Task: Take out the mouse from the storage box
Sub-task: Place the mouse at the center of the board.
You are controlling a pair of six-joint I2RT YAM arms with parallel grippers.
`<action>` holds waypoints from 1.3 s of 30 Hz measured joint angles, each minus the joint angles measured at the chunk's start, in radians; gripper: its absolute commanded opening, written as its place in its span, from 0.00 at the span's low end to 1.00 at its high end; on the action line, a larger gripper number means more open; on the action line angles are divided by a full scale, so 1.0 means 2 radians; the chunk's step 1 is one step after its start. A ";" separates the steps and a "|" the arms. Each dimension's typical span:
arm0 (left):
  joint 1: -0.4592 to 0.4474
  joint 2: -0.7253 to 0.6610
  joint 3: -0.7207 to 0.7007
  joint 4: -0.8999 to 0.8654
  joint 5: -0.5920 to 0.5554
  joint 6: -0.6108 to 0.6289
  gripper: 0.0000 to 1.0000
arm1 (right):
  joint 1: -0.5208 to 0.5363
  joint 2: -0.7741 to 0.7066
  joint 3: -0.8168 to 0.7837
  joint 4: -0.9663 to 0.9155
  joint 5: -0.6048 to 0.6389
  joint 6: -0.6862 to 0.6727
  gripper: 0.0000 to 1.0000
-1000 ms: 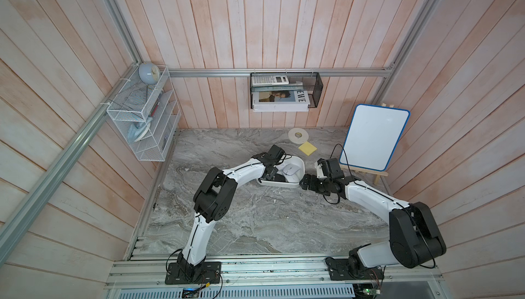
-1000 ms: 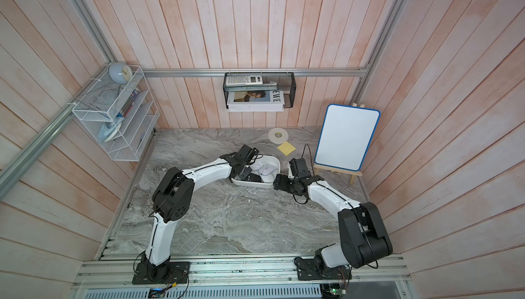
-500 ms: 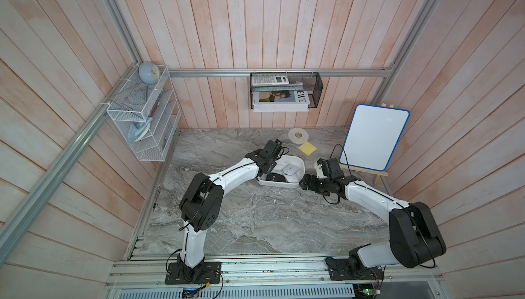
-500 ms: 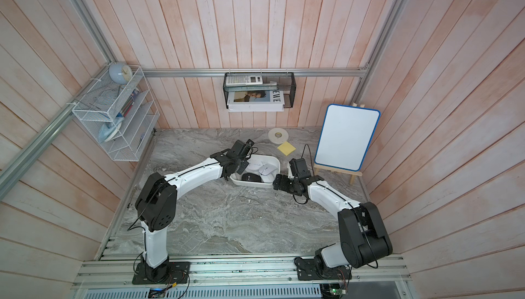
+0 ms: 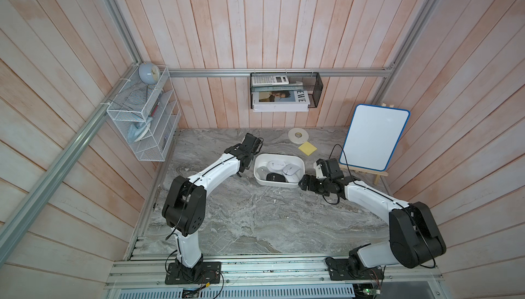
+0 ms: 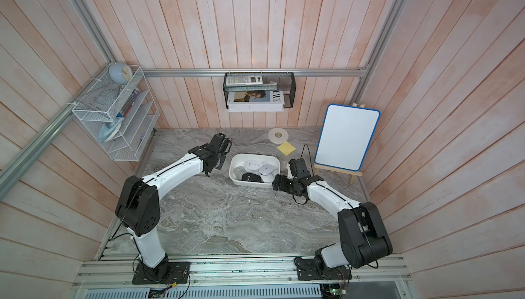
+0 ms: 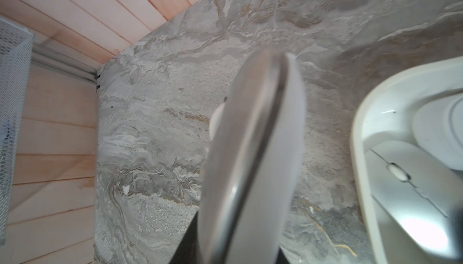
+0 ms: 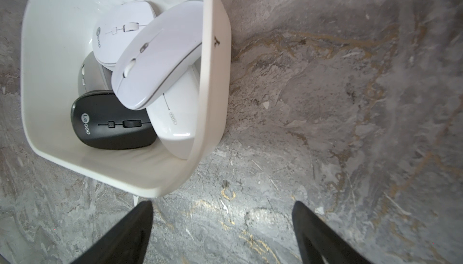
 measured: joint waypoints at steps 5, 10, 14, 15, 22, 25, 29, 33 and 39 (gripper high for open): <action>0.023 0.028 0.019 -0.036 -0.022 -0.026 0.16 | 0.001 -0.001 0.000 0.000 0.000 0.000 0.91; 0.049 0.071 0.041 -0.067 -0.026 -0.046 0.16 | 0.002 -0.009 0.000 -0.002 0.000 -0.001 0.91; 0.063 0.097 0.045 -0.088 -0.028 -0.055 0.16 | 0.002 -0.013 0.000 -0.003 0.001 -0.002 0.91; 0.065 0.102 0.046 -0.093 -0.028 -0.056 0.16 | 0.002 -0.014 0.000 -0.004 0.002 -0.002 0.91; 0.068 0.132 0.060 -0.113 -0.030 -0.060 0.18 | 0.003 -0.021 0.000 -0.011 0.002 -0.004 0.91; 0.068 0.141 0.060 -0.117 -0.029 -0.062 0.21 | 0.003 -0.023 0.000 -0.014 0.002 -0.004 0.91; 0.068 0.151 0.061 -0.123 -0.024 -0.063 0.25 | 0.003 -0.023 0.000 -0.015 0.002 -0.004 0.91; 0.068 0.158 0.061 -0.123 -0.017 -0.063 0.35 | 0.003 -0.027 0.000 -0.019 0.004 -0.005 0.91; 0.065 0.160 0.061 -0.122 -0.009 -0.066 0.48 | 0.003 -0.039 0.000 -0.025 0.011 -0.009 0.91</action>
